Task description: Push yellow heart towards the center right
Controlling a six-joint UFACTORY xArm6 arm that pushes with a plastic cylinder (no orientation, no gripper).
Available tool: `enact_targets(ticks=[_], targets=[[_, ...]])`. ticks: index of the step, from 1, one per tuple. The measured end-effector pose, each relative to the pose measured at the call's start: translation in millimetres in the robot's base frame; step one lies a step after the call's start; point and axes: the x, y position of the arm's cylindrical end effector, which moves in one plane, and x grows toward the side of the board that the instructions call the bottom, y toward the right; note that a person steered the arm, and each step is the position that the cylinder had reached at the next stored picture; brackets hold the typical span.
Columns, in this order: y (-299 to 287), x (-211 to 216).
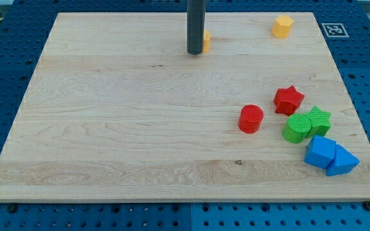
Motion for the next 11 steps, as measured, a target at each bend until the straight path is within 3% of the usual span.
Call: enact_targets(ticks=[2, 4, 6, 11], targets=[[-33.4, -43.8], [-19.6, -16.2], [-19.2, -27.5], [115.6, 6.0]])
